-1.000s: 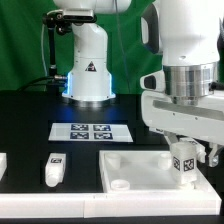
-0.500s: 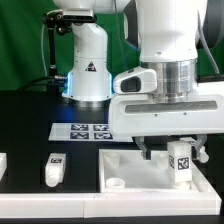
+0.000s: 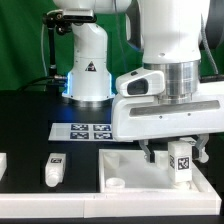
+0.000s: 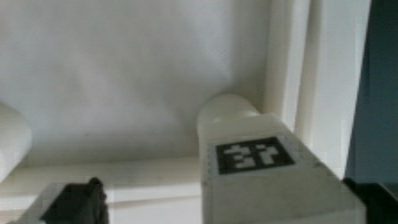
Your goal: Assemble one leg
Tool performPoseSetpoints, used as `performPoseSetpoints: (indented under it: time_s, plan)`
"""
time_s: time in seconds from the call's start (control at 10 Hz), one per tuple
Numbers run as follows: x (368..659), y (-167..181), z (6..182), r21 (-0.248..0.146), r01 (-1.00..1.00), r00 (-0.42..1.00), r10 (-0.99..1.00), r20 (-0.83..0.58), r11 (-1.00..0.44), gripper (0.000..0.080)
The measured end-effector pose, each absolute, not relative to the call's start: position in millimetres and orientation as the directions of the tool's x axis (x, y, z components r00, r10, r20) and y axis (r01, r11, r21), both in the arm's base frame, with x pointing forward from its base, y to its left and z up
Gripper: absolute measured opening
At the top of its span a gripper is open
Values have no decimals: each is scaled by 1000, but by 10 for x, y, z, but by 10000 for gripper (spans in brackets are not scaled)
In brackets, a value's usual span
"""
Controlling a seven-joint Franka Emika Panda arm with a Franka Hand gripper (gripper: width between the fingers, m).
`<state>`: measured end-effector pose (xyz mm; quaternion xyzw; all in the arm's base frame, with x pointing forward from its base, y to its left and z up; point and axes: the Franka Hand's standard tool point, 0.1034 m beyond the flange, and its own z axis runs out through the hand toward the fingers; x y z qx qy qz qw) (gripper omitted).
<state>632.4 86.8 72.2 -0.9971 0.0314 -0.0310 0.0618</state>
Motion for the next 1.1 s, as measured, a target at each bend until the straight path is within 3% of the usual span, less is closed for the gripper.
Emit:
performPoseSetpoints:
  time_s: [0.1, 0.2, 0.3, 0.4, 0.6, 0.8, 1.1]
  plan:
    - [6323, 873, 719, -127, -83, 994, -91, 54, -988, 537]
    - [6321, 884, 719, -135, -159, 985, -166, 44, -978, 537]
    - [6320, 893, 718, -140, -230, 971, -237, 33, -963, 338]
    - [6320, 898, 719, -142, -283, 957, -290, 25, -948, 286]
    - [6317, 922, 719, -150, -416, 907, -421, 2, -897, 286]
    - [6311, 1055, 720, -146, -663, 746, -665, -42, -734, 286]
    - [6326, 1229, 684, -136, -947, 307, -946, -105, -292, 286]
